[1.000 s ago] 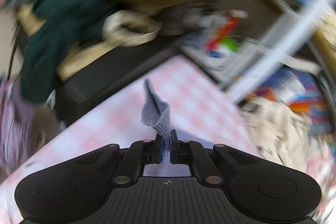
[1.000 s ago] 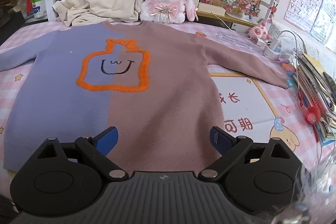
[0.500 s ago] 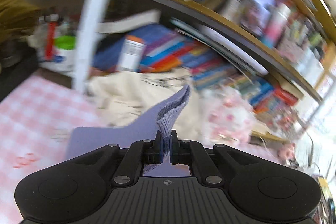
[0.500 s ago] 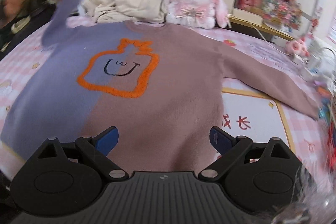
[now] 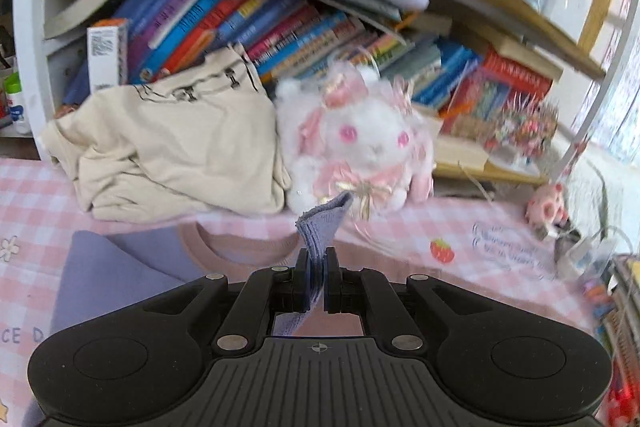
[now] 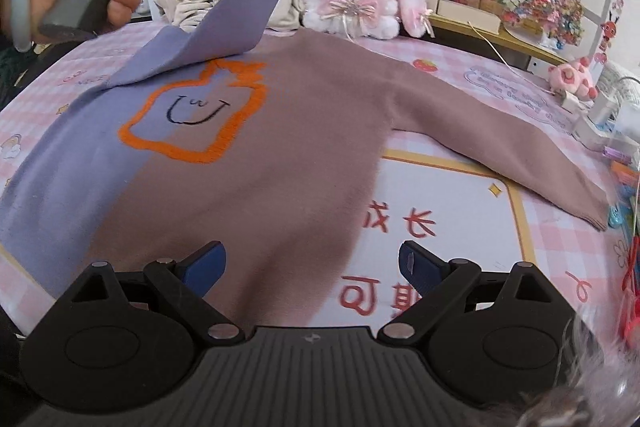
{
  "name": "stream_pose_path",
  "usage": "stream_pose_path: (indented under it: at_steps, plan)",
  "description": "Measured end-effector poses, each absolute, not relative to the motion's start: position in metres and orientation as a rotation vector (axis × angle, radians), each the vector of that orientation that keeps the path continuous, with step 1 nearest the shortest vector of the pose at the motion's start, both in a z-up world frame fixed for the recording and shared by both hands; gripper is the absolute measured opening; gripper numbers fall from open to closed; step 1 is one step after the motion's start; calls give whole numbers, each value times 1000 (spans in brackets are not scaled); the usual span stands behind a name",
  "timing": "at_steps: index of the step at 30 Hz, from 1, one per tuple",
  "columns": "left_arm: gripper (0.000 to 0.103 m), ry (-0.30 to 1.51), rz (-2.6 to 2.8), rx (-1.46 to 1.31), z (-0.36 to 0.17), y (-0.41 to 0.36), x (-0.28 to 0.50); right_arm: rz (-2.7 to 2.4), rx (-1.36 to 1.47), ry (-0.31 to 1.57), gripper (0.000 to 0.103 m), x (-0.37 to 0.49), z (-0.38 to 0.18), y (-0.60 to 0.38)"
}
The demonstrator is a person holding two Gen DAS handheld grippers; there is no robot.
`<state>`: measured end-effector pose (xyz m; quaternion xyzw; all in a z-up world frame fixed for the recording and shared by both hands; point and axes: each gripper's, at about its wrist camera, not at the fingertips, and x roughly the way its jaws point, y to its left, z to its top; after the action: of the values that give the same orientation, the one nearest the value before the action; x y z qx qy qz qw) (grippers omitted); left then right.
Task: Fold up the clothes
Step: 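Lift the lavender sleeve with the left gripper and fold it across the chest, then open the left gripper and withdraw it from the folded sleeve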
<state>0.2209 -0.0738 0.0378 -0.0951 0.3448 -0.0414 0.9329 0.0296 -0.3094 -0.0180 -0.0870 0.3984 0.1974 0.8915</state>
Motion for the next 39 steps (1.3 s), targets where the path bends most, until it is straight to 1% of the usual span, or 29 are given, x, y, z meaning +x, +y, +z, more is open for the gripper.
stream_pose_path:
  at_steps: [2, 3, 4, 5, 6, 7, 11, 13, 16, 18, 22, 25, 28, 30, 32, 33, 34, 36, 37, 38, 39]
  plan:
    - [7, 735, -88, -178, 30, -82, 225, 406, -178, 832, 94, 30, -19, -313]
    - [15, 757, -89, -167, 26, -87, 227, 404, -175, 835, 94, 31, -19, -315]
    - [34, 780, -93, -158, 22, -91, 230, 403, -171, 837, 94, 31, -19, -317]
    - [49, 803, -99, -152, 18, -95, 231, 401, -168, 839, 94, 32, -20, -319]
    - [78, 816, -104, -144, 17, -98, 231, 400, -164, 840, 94, 33, -20, -320]
    - [84, 807, -112, -134, 19, -100, 227, 403, -160, 840, 94, 33, -20, -320]
    - [85, 721, -151, -76, 39, -97, 199, 430, -151, 839, 94, 37, -21, -318]
    - [86, 691, -127, -18, 46, -85, 180, 450, -151, 837, 93, 37, -21, -315]
    - [86, 711, -22, 68, 41, -55, 145, 465, -138, 839, 91, 38, -22, -311]
    - [86, 742, 62, 121, 32, -31, 118, 458, -124, 847, 82, 39, -24, -309]
    - [86, 842, 216, 150, 9, 25, 63, 423, -96, 866, 76, 38, -26, -306]
    - [86, 906, 275, 87, -6, 59, 35, 372, -68, 874, 72, 33, -25, -305]
    - [85, 925, 261, -17, -16, 84, 20, 310, -49, 891, 68, 27, -26, -303]
    - [85, 923, 240, -60, -21, 95, 15, 266, -40, 908, 59, 23, -26, -302]
    - [84, 907, 202, -94, -21, 99, 12, 218, -23, 921, 55, 16, -26, -301]
    - [77, 905, 184, -111, -22, 100, 12, 199, -15, 924, 52, 14, -27, -300]
    - [57, 911, 172, -128, -24, 101, 11, 184, -1, 931, 49, 12, -28, -300]
    - [35, 926, 163, -151, -26, 103, 8, 154, 31, 945, 38, 9, -32, -298]
    - [25, 922, 154, -154, -27, 103, 6, 148, 43, 941, 34, 7, -33, -297]
    - [20, 922, 138, -161, -27, 103, 4, 144, 52, 935, 26, 5, -33, -294]
    - [11, 922, 122, -167, -27, 104, 3, 140, 62, 929, 24, 3, -33, -291]
